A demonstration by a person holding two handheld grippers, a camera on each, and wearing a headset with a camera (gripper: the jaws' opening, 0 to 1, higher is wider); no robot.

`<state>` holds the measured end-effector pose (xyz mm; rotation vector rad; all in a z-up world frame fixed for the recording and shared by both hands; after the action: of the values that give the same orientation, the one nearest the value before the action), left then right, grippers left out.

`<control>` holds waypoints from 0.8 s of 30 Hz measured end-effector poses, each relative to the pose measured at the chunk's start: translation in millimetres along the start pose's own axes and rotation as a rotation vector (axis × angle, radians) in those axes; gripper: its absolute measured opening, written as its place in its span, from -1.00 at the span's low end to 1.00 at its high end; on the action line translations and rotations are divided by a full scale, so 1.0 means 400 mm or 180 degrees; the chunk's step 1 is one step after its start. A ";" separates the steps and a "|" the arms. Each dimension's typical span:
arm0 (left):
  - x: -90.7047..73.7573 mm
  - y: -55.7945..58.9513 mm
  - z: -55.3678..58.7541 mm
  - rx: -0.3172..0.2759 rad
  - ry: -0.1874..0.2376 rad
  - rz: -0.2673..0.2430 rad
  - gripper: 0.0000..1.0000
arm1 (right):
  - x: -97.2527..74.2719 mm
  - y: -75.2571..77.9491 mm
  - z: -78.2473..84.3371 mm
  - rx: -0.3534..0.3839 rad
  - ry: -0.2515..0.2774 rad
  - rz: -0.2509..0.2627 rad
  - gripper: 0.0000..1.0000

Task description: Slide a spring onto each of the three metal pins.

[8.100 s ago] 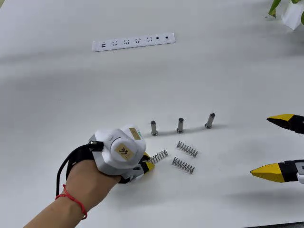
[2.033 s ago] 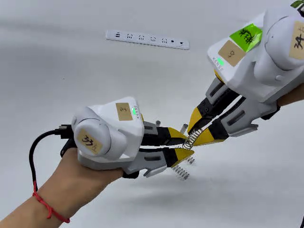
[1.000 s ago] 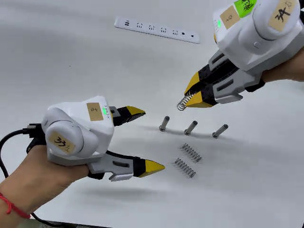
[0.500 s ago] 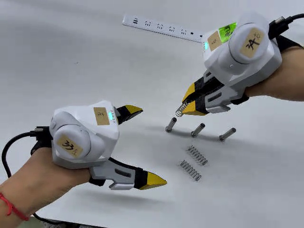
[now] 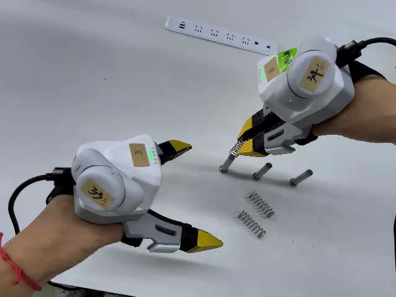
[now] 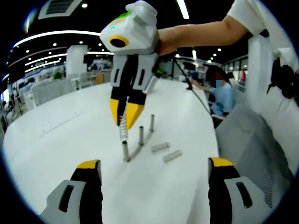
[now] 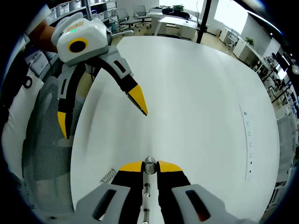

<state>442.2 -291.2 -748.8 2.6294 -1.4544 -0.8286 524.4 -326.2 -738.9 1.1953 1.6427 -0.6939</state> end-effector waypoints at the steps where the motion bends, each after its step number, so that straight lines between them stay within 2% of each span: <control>1: 0.000 -0.001 0.001 -0.0002 0.0001 -0.0001 0.91 | 0.003 0.001 0.003 -0.0003 -0.0011 -0.0009 -0.76; 24: 0.004 -0.003 0.007 -0.0065 0.0035 0.0016 0.88 | 0.041 0.002 0.016 0.0068 -0.0017 -0.0057 -0.76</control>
<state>442.7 -291.2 -752.1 2.6102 -1.4415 -0.8227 526.4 -325.0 -756.5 1.1942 1.6472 -0.7270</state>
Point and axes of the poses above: the centre of the closed fingertips' face, and the gripper's own axes: x roughly forward along the fingers, y roughly to its right, z roughly out of its underside, the point moved 2 cm from there along -x, roughly backward along the fingers, and after that the axes turned 11 degrees about -x, right-handed, at the moved point
